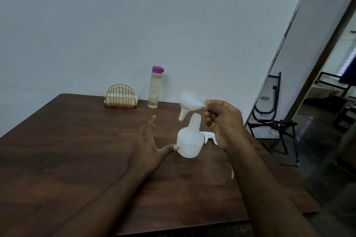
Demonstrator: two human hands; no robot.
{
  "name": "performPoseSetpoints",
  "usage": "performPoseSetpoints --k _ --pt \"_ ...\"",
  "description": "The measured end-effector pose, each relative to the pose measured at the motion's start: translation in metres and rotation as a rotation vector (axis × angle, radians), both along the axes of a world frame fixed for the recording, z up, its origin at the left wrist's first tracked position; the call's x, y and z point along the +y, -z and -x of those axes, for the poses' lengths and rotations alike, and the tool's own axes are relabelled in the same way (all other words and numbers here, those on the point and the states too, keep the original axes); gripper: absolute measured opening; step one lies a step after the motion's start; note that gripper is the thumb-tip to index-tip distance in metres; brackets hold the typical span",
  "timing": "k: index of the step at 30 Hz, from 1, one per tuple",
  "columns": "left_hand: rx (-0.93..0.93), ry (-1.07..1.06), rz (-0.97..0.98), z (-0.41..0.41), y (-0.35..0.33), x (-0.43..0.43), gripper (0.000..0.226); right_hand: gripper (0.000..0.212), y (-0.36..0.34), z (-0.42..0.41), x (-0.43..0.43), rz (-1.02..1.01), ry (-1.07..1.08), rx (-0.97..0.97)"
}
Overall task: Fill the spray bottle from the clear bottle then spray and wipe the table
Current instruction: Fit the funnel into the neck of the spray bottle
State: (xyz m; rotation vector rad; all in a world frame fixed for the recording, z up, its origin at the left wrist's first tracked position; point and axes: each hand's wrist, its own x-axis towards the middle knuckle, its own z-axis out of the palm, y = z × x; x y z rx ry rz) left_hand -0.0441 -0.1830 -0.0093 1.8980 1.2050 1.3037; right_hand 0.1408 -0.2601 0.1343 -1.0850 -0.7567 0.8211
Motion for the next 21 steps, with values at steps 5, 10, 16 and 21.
performPoseSetpoints --k 5,10,16,21 --pt "0.154 0.151 0.063 -0.034 0.006 0.018 0.127 0.010 -0.014 -0.038 0.000 -0.033 0.077 0.194" --pt "0.190 0.253 0.038 -0.055 0.012 0.031 0.123 0.009 -0.004 -0.051 0.003 0.004 0.103 0.168" --pt "0.219 0.257 0.033 -0.059 0.014 0.036 0.105 0.008 0.003 -0.053 0.010 0.024 0.084 0.117" --pt "0.224 0.257 -0.009 -0.056 0.011 0.030 0.100 0.006 -0.002 -0.058 0.016 0.020 0.103 0.080"
